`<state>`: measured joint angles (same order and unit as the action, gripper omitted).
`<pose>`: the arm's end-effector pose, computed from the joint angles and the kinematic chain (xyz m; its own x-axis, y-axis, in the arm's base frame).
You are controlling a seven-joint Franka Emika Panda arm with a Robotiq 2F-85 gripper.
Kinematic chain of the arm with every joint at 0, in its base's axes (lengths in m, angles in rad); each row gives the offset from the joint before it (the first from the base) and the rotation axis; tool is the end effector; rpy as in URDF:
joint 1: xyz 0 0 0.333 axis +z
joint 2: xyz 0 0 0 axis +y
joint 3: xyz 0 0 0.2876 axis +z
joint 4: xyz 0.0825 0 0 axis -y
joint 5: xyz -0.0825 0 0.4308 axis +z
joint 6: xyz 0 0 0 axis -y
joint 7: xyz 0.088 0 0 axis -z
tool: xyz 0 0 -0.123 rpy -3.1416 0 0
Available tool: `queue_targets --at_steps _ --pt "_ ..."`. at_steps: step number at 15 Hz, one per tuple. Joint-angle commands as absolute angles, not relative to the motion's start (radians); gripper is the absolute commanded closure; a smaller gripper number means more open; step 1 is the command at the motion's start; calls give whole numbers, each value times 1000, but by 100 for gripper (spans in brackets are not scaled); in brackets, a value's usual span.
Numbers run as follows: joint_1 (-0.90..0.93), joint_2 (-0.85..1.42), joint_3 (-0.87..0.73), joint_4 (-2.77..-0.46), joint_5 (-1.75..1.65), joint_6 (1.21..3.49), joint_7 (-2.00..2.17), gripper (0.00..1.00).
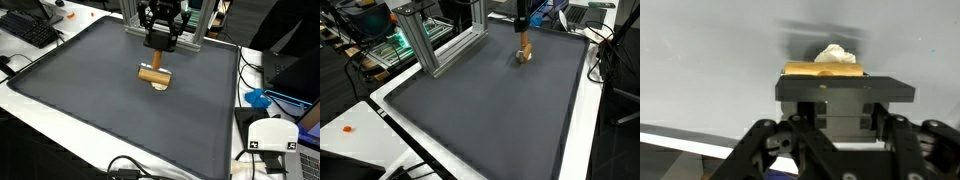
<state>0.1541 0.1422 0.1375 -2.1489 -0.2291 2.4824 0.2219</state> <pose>0.5851 0.1744 0.2807 0.9486 0.2382 0.2084 0.2195 -0.9695 0.1087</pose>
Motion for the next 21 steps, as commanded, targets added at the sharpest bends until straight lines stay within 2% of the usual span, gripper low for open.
queue_targets --at_steps 1,21 --pt "156 122 125 -2160 -197 2429 216 65" --pt "149 104 125 -2172 -103 2344 153 65"
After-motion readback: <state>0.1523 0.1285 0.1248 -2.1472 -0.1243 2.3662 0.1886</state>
